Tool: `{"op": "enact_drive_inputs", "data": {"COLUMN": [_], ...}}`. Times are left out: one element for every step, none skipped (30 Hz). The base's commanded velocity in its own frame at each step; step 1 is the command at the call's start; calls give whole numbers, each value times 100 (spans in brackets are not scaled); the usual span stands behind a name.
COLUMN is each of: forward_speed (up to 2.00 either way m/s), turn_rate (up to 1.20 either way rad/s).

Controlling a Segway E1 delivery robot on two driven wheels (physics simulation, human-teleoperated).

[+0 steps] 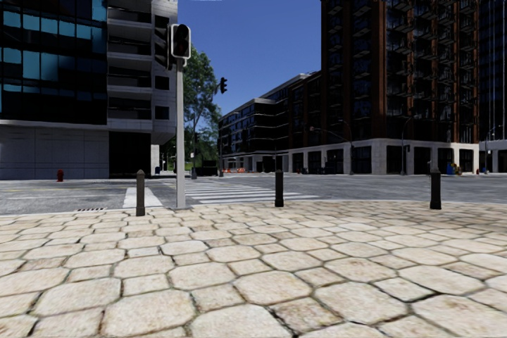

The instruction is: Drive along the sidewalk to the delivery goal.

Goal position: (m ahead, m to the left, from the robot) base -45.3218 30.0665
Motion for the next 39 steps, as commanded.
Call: {"op": "enact_drive_inputs", "data": {"forward_speed": [136,138,139,141,142,142,143,144,144,144,144,144,145,145,145,145,145,145,145,145,145,145,145,145,145,145,146,146,147,147,147,147,147,147,147,147,148,149,149], "turn_rate": [65,66,66,66,66,66,66,66,66,66,66,66,66,66,66,66,66,66,66,66,66,66,66,66,68,68,69,69,70,70,70,70,70,70,70,70,70,70,70]}}
